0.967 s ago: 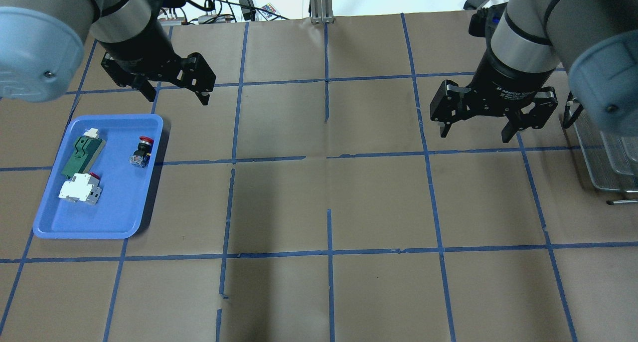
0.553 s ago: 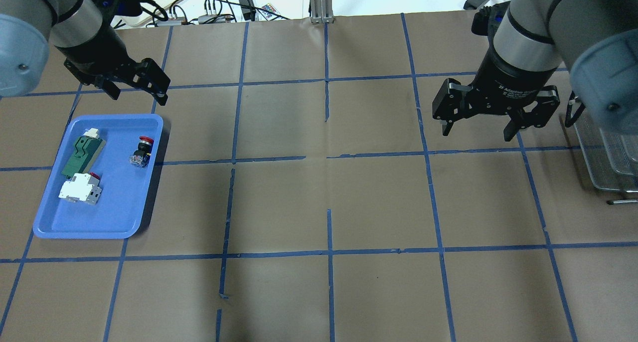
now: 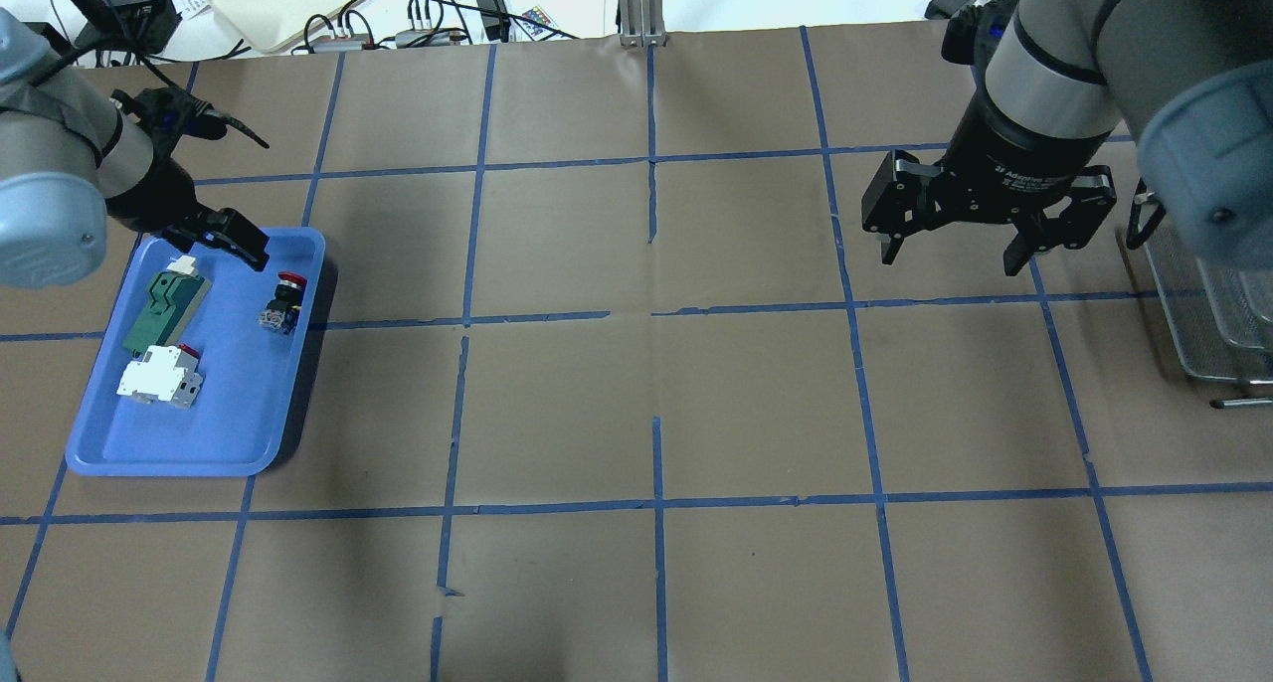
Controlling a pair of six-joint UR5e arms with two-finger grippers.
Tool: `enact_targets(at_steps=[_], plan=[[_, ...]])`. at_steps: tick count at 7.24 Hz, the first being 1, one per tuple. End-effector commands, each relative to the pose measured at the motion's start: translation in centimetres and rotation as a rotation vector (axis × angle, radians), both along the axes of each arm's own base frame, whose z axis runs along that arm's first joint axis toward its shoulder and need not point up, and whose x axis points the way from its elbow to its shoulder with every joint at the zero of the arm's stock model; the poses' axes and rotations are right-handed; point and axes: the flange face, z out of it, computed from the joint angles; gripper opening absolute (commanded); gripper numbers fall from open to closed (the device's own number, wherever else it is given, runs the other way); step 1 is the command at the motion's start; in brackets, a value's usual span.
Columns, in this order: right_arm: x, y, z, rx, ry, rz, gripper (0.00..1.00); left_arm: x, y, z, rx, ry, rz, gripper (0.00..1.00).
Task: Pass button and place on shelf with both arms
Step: 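Close the left gripper on the red button's black base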
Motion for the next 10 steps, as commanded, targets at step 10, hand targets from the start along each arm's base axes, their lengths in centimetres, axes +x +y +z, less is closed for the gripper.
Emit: enact_targets(at_steps=[10], plan=[[0.1, 0.0, -0.1, -0.003, 0.001, 0.000, 1.00, 2.8, -0.3, -11.9, 0.065, 0.046, 0.020, 0.68]])
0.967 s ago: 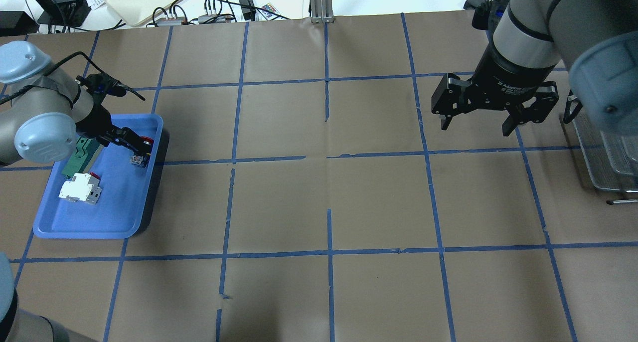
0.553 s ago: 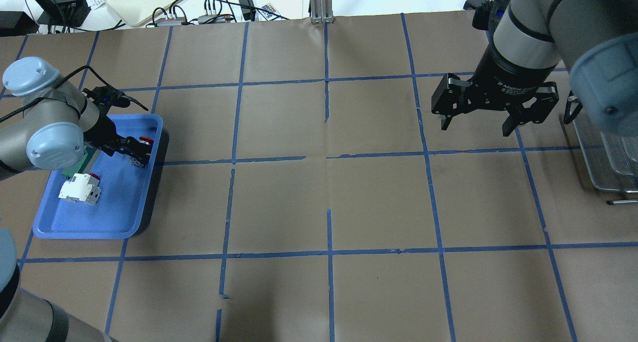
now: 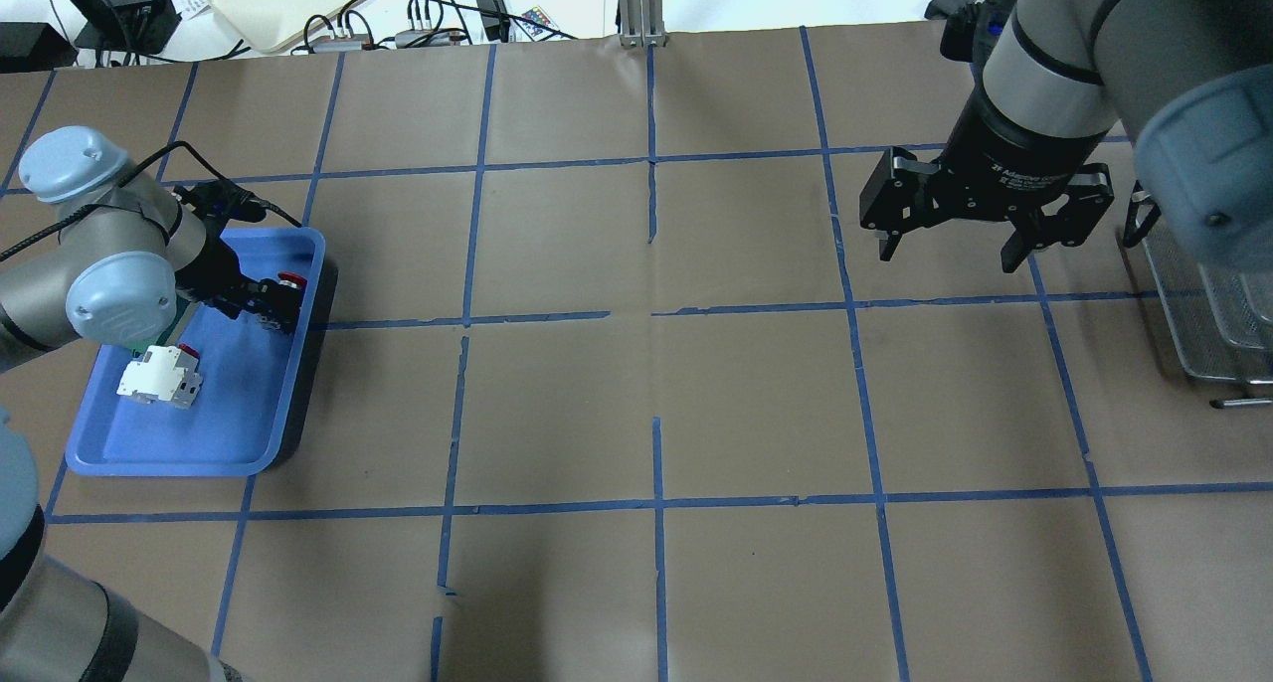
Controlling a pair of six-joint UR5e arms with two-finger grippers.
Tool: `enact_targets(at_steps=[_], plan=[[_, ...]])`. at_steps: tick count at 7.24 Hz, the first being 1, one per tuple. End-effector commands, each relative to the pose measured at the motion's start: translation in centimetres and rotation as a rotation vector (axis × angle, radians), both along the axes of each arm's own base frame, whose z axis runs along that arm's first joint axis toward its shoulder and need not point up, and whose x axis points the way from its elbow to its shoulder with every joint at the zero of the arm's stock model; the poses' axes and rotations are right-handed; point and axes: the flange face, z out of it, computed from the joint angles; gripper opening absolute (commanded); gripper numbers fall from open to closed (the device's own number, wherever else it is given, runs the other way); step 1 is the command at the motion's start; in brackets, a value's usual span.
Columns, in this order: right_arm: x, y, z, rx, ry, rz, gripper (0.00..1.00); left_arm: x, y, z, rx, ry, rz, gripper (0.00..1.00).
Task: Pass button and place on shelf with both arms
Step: 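Close the left gripper on the red button's black base, then lift the red button and carry it toward the right gripper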
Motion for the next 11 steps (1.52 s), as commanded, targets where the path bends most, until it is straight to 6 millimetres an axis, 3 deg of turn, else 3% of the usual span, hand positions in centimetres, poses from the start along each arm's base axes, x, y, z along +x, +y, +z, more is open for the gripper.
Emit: enact_targets(at_steps=[1, 2, 3, 4, 6, 7, 8, 9, 10, 11], plan=[[-0.1, 0.0, 0.0, 0.001, 0.001, 0.005, 1.00, 0.1, -0.1, -0.1, -0.016, -0.008, -0.005, 0.55], [0.0, 0.1, -0.2, 0.006, 0.000, 0.007, 1.00, 0.1, -0.2, -0.1, -0.018, -0.009, -0.005, 0.43], [-0.1, 0.1, -0.3, 0.012, 0.000, 0.001, 1.00, 0.1, -0.2, 0.0, -0.024, -0.010, -0.009, 0.25], [0.0, 0.1, -0.3, 0.013, 0.000, -0.002, 1.00, 0.3, -0.5, 0.3, -0.042, -0.018, -0.078, 0.14], [0.0, 0.0, -0.3, 0.009, 0.000, 0.002, 1.00, 0.7, -1.0, 2.7, -0.094, -0.067, -0.349, 0.02], [-0.1, 0.0, -0.3, 0.010, -0.002, 0.004, 1.00, -0.1, -1.2, 4.5, -0.127, -0.081, -0.439, 0.00], [-0.2, -0.1, -0.1, 0.003, -0.006, 0.001, 1.00, -1.4, -1.4, 6.2, -0.148, -0.093, -0.521, 0.00], [-1.3, -0.8, 0.1, -0.003, -0.016, -0.048, 1.00, -3.9, -1.8, 7.6, -0.212, -0.058, -0.682, 0.00], [-3.6, -1.4, 0.3, 0.005, -0.048, -0.141, 1.00, -6.4, -2.1, 8.5, -0.245, -0.048, -0.796, 0.00], [-5.7, -1.8, 0.2, 0.033, -0.138, -0.287, 1.00, -10.5, -2.9, 9.5, -0.309, 0.020, -0.877, 0.00]])
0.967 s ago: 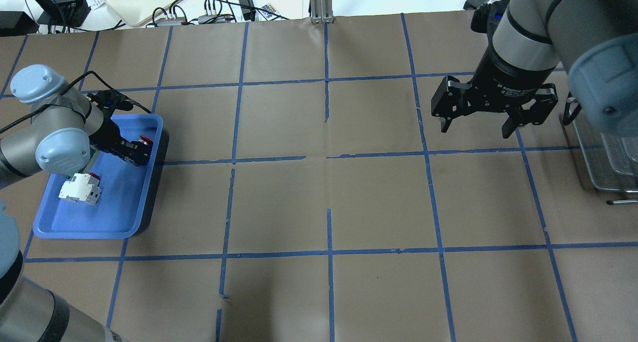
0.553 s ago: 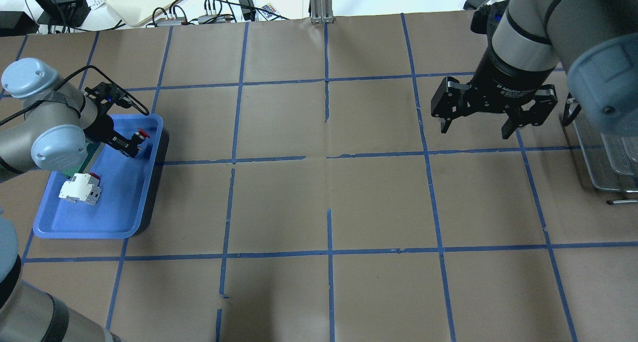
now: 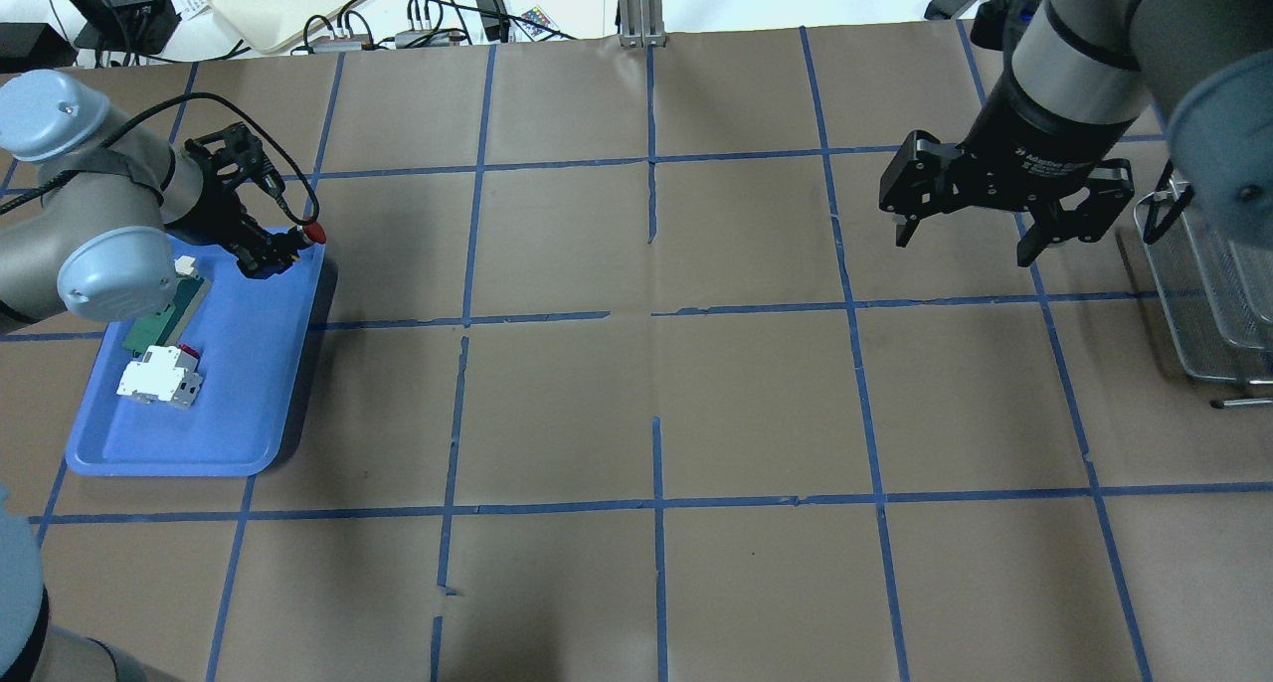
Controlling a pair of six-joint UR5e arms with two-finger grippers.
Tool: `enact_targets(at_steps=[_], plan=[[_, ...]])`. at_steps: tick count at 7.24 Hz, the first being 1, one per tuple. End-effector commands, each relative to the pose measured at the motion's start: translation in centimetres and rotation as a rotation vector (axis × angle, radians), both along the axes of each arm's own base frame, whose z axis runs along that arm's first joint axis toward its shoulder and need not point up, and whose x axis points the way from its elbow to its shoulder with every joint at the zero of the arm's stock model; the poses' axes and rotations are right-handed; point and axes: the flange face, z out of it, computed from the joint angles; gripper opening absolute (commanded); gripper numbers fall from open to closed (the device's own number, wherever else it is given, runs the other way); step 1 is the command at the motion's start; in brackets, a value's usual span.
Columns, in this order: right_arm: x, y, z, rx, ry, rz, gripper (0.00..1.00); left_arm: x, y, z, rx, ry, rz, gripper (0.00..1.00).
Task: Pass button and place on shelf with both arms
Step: 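Lift the red button and carry it toward the right gripper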
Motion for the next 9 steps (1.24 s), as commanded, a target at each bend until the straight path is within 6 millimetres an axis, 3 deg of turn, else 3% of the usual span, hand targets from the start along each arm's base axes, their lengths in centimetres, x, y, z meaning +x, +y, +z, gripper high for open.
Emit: enact_targets(at_steps=[1, 2, 3, 4, 5, 6, 7, 9], plan=[[-3.3, -1.1, -0.2, 0.027, -0.140, -0.251, 1.00, -8.8, -1.4, 2.9, -0.021, 0.124, -0.209, 0.00], [-2.7, -2.5, -1.6, 0.070, -0.235, -0.335, 1.00, -14.8, -2.0, 5.7, -0.026, 0.189, -0.309, 0.00], [-1.5, -3.4, -1.7, 0.105, -0.381, -0.454, 1.00, -20.9, -1.4, 8.1, -0.030, 0.221, -0.398, 0.00], [-0.9, -3.6, -1.7, 0.151, -0.450, -0.583, 1.00, -26.0, -0.4, 9.9, -0.059, 0.294, -0.468, 0.00], [-0.2, -5.0, -2.5, 0.208, -0.567, -0.637, 1.00, -29.3, 1.0, 11.5, -0.082, 0.381, -0.518, 0.00], [0.1, -6.0, -3.2, 0.258, -0.654, -0.682, 1.00, -31.4, 2.4, 13.3, -0.097, 0.447, -0.524, 0.00], [0.0, -6.4, -2.9, 0.307, -0.718, -0.772, 1.00, -33.3, 3.7, 14.0, -0.088, 0.504, -0.517, 0.00], [-0.6, -7.3, -2.9, 0.319, -0.779, -0.817, 1.00, -35.2, 5.4, 15.3, -0.105, 0.524, -0.561, 0.00]])
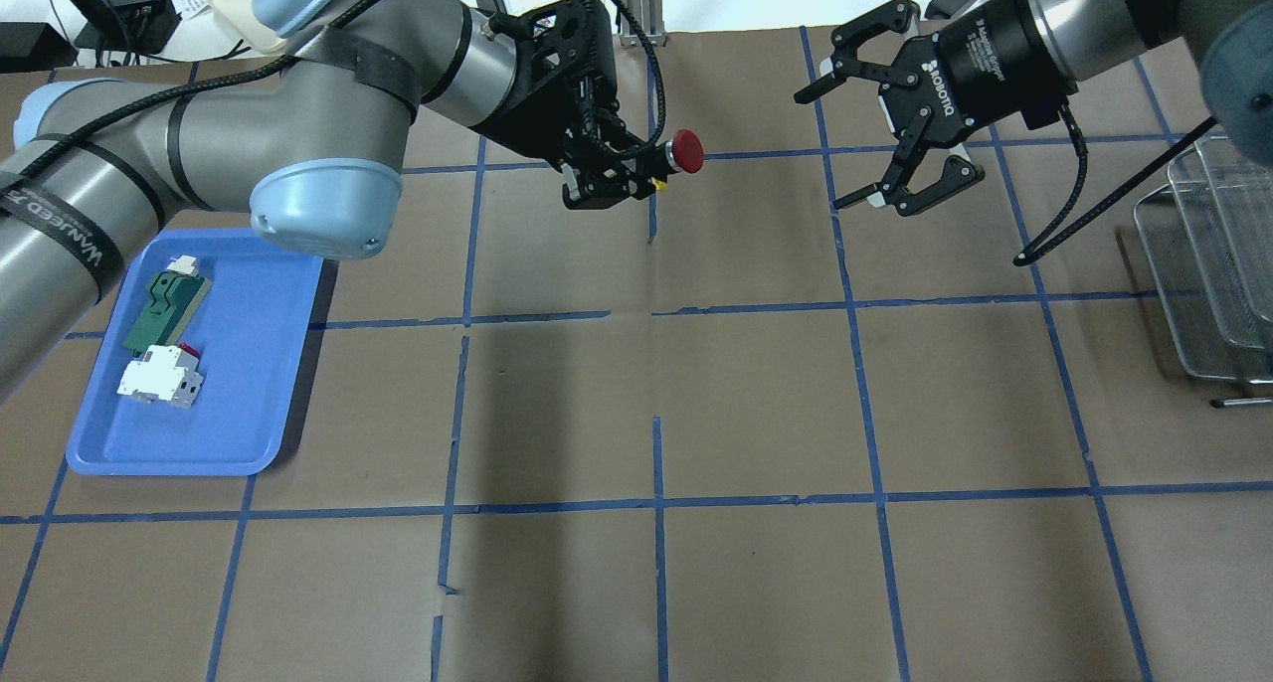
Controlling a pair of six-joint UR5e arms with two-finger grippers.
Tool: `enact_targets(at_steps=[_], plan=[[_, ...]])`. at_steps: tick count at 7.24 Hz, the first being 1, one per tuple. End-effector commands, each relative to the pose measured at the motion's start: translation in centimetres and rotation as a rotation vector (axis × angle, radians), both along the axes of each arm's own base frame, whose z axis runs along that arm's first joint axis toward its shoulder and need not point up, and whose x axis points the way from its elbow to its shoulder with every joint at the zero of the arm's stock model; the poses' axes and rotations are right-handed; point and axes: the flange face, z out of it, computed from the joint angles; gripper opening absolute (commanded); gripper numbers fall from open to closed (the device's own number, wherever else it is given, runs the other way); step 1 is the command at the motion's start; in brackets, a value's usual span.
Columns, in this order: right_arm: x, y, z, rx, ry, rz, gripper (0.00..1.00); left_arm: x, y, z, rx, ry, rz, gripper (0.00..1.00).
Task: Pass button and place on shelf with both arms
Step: 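Lift the red button and carry it toward the right gripper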
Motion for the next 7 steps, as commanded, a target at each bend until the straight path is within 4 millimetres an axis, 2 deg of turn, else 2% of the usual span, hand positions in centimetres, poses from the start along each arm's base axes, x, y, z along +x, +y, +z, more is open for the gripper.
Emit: enact_targets(at_steps=[1, 2, 4, 5, 6, 7], plan=[[-1.9, -1.0, -0.2, 0.025, -0.036, -0.072, 1.00, -2.7, 2.0, 1.3, -0.012, 0.042, -0.050, 0.00], [-1.8, -0.9, 0.0, 0.017, -0.047, -0.073, 1.00, -3.6, 2.3, 1.8, -0.037, 0.050, -0.066, 0.00], [-1.1, -0.6, 0.1, 0.075, -0.076, -0.116, 1.00, -4.4, 1.5, 1.7, -0.029, 0.076, 0.001, 0.00], [-1.1, -0.4, 0.0, 0.080, -0.075, -0.119, 1.00, -4.7, 1.5, 1.7, -0.022, 0.098, 0.054, 0.00], [-0.9, -0.4, -0.2, 0.085, -0.077, -0.117, 1.00, -4.8, 1.6, 2.7, -0.011, 0.157, 0.047, 0.00], [0.0, -0.3, -0.3, 0.098, -0.082, -0.111, 1.00, -4.9, 1.7, 2.3, -0.014, 0.167, 0.041, 0.00]])
